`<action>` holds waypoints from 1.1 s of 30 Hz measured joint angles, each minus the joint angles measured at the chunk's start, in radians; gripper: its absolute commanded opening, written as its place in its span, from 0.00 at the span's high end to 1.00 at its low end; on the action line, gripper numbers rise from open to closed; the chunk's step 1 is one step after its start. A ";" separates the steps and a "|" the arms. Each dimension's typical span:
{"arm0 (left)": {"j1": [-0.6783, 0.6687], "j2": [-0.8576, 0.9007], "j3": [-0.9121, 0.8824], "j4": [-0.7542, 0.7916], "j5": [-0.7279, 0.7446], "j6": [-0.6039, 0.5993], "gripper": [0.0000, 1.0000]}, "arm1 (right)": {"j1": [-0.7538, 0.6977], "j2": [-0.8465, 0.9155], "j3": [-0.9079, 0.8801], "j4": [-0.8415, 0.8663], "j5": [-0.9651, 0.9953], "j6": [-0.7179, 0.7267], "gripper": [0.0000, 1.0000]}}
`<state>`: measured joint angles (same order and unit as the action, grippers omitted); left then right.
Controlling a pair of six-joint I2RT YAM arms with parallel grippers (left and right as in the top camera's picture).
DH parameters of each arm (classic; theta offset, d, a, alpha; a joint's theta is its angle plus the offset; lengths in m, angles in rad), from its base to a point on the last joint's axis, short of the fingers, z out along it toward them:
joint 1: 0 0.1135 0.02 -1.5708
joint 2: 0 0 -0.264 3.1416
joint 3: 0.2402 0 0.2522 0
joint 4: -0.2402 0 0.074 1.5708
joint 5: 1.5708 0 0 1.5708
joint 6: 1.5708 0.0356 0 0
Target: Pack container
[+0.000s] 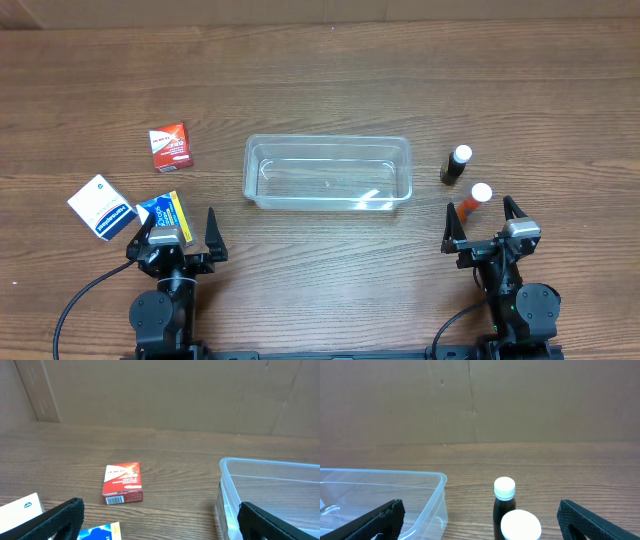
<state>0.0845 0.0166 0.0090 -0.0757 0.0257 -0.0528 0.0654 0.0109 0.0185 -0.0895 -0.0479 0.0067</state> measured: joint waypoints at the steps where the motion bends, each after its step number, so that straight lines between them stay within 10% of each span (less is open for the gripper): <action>1: 0.000 0.000 0.000 0.000 0.000 0.000 0.00 | 0.000 0.000 0.000 0.000 0.000 0.000 0.00; 33: 0.000 0.000 0.000 0.000 0.000 -0.037 0.00 | 0.000 0.000 0.000 0.000 0.003 0.016 0.00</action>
<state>0.0845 0.0166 0.0090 -0.0757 0.0257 -0.0902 0.0654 0.0109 0.0185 -0.0898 -0.0444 0.0231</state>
